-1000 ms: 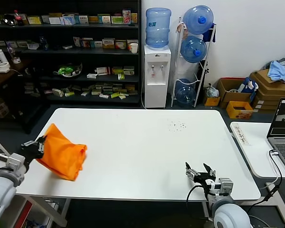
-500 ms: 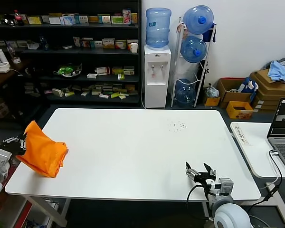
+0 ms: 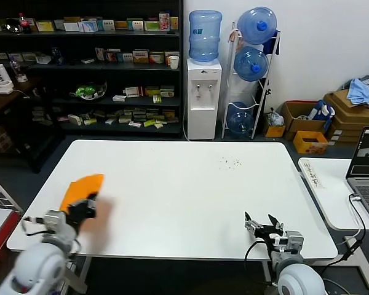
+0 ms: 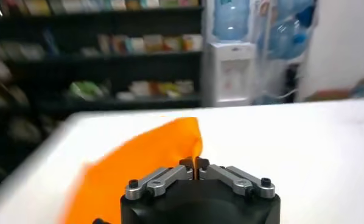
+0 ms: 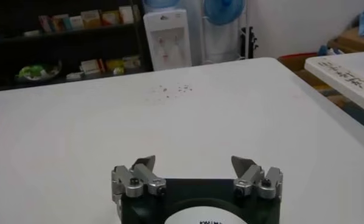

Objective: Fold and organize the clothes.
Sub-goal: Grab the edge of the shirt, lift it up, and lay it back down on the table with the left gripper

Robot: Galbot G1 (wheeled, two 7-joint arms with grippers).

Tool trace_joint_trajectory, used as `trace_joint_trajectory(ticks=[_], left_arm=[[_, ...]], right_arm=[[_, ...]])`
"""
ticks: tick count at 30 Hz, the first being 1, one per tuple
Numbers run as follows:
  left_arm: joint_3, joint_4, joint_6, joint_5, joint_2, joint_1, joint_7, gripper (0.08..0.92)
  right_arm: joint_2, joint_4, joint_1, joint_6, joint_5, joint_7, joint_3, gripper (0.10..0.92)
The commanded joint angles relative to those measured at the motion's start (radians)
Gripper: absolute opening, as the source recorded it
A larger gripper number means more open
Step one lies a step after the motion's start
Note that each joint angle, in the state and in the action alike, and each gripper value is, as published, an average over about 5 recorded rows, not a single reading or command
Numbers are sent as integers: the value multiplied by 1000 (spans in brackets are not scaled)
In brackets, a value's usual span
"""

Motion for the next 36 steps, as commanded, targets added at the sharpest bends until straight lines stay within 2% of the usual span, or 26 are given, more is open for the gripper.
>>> trace_joint_trajectory(ticks=[1, 6, 25, 28, 32, 36], left_arm=[[510, -7, 6, -384, -391, -251, -273, 113], [532, 73, -5, -330, -448, -323, -269, 113], [538, 94, 2, -290, -484, -298, -244, 113], [526, 101, -3, -244, -487, -293, -215, 154], [465, 92, -28, -161, -492, -268, -159, 256], [341, 47, -128, -34, -476, -192, -37, 386]], right_arm=[[15, -12, 0, -15, -1, 21, 11, 823], [24, -16, 0, -15, -2, 22, 9, 823], [17, -11, 9, 33, -20, -17, 5, 823], [15, -10, 5, 95, -47, -65, 13, 823], [12, -8, 0, 198, -121, -137, 35, 823], [17, 18, -22, 303, -225, -213, 79, 823]])
